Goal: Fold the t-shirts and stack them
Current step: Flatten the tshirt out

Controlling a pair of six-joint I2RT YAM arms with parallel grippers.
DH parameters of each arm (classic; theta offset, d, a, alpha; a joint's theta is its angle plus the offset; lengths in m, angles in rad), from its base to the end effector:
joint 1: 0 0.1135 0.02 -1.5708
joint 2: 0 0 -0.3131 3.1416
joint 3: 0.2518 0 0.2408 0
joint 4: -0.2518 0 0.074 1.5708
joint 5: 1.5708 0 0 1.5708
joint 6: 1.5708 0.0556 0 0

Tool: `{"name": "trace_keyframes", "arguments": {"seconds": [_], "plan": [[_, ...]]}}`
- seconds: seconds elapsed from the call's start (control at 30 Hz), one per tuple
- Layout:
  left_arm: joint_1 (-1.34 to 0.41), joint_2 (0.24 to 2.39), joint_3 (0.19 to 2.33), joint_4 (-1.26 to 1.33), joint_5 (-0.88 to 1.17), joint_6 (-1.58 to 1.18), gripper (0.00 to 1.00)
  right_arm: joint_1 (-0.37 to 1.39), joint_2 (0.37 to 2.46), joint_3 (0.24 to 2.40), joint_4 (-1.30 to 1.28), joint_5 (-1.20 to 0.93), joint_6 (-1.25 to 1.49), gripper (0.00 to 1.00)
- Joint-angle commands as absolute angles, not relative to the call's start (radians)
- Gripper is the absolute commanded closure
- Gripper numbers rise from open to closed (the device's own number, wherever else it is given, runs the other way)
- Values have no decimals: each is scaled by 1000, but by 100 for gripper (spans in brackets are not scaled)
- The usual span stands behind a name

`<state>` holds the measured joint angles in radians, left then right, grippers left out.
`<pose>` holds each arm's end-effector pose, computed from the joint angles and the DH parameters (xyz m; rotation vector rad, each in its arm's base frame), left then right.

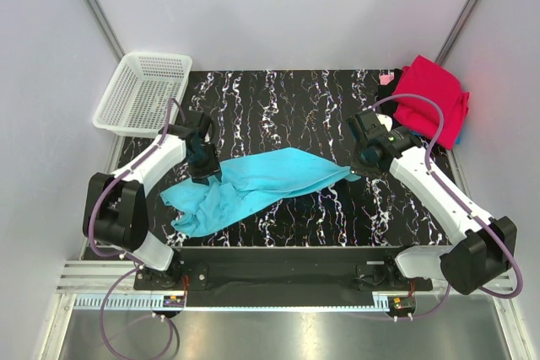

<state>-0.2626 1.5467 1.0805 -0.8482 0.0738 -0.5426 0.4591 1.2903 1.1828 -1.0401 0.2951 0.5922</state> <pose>0.2699 -0.0768 0.2501 -0.3943 2.8977 -0.2470 0.2078 0.0847 0.3330 0.2588 2.6192 -0.0547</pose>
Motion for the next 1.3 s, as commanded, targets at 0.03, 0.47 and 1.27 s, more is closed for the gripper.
{"name": "trace_keyframes", "arguments": {"seconds": [0.03,0.47,1.27], "plan": [[-259,1540,1072,-842,64,-549,57,466,1279,1180,-1022,304,600,100],[-262,1565,1065,-825,86,-548,71,466,1269,1180,-1026,307,598,100],[-262,974,1351,-1196,15,-442,100,466,1045,1264,-1149,377,600,100]]}}
